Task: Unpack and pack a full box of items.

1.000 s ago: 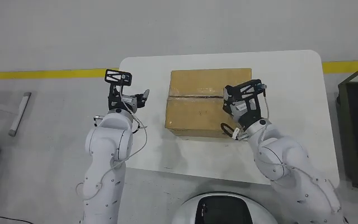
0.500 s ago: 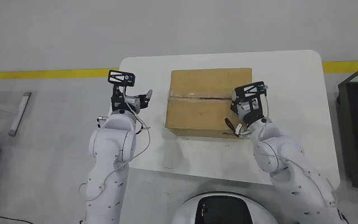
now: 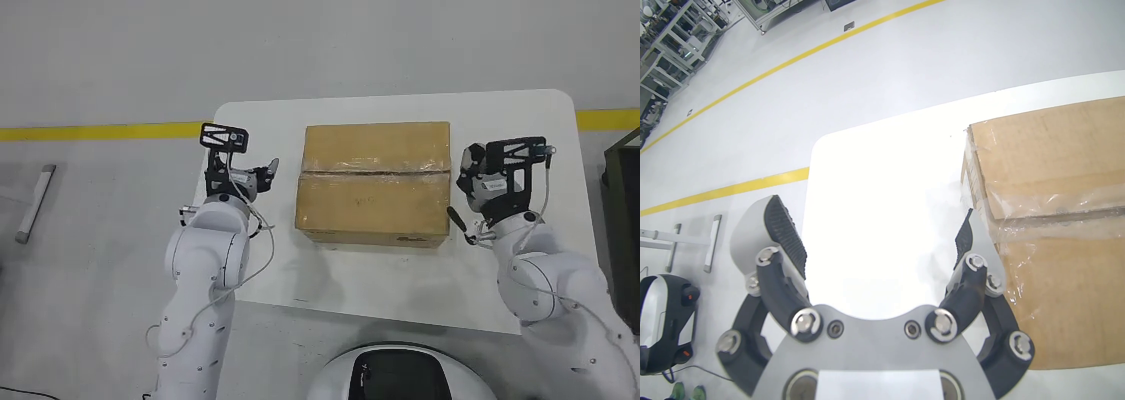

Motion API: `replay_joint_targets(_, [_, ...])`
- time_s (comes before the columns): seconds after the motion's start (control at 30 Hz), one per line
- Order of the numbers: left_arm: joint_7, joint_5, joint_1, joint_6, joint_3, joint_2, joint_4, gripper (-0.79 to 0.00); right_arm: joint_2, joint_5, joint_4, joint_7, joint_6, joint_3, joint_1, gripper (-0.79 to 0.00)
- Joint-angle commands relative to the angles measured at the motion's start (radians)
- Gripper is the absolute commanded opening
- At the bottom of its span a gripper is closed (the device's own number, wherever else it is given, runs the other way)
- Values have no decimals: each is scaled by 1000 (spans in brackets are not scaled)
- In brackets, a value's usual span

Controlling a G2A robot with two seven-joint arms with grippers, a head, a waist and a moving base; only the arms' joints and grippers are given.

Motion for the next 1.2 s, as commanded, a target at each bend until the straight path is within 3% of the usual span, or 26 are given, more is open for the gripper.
replay_joint_targets(0.0, [58,-6,10,9,2,-1,-22,0,3,-41,-9,-28,-45,1,6,-785])
replay_joint_targets(0.23, [308,22,111,50,19,-4,-74,0,30,-194,-179,-50,-254,126,-106,-785])
replay_joint_targets(0.43, [289,46,191,79,11,-4,-124,0,44,-144,-263,8,-368,332,-296,-785])
replay_joint_targets(0.63, [291,49,273,130,-3,-6,-157,0,51,-72,-263,-40,-424,492,-376,-785])
replay_joint_targets(0.67, [288,49,282,138,-5,-7,-162,0,52,-63,-263,-44,-434,505,-383,-680])
replay_joint_targets(0.7, [286,48,286,140,-5,-7,-163,0,53,-63,-263,-41,-447,517,-389,-157])
replay_joint_targets(0.73, [286,48,286,140,-5,-7,-163,0,53,-63,-263,-41,-447,517,-389,0])
replay_joint_targets(0.77, [287,48,286,141,-5,-7,-164,-1,53,-63,-263,-42,-446,516,-389,-777])
replay_joint_targets(0.8, [286,48,287,141,-5,-7,-164,-1,53,-63,-263,-41,-448,518,-390,-769])
replay_joint_targets(0.83, [286,48,286,141,-5,-7,-164,-1,53,-63,-263,-41,-448,518,-390,-732])
replay_joint_targets(1.03, [286,48,286,140,-5,-7,-163,-1,53,-63,-263,-40,-447,517,-389,-339])
replay_joint_targets(1.17, [286,48,286,140,-5,-7,-163,0,53,-63,-263,-41,-447,517,-389,-159])
